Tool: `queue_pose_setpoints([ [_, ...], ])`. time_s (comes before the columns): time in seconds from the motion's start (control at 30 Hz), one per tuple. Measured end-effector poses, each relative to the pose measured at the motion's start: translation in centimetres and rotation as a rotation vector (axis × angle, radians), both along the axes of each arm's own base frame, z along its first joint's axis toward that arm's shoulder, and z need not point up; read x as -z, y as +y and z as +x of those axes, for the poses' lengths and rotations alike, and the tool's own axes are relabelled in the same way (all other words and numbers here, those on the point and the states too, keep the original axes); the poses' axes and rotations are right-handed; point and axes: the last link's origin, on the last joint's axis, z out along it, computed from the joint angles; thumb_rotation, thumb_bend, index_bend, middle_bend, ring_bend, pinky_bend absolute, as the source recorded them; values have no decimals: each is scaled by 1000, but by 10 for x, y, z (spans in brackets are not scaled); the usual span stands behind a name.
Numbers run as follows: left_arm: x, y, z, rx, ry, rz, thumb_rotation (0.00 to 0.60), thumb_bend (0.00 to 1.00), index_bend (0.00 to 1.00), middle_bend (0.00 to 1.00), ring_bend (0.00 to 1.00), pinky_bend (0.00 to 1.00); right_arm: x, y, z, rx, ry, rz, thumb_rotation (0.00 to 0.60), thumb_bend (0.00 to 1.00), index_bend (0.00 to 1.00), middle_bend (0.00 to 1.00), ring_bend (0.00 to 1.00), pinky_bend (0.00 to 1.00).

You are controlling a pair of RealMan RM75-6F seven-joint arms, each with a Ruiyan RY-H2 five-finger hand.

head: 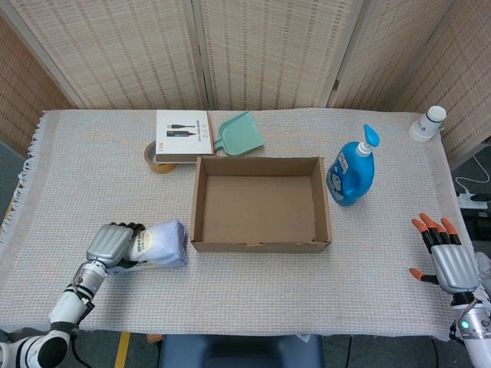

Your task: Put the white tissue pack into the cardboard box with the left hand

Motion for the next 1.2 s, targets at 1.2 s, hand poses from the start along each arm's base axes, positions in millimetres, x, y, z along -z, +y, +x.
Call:
queue_pose_setpoints([
  [1.2,-67,88,162,382,-76,192,600,282,538,637,513,554,-11,-4,-4,31,-18,-32,600,0,103,0,0,0],
])
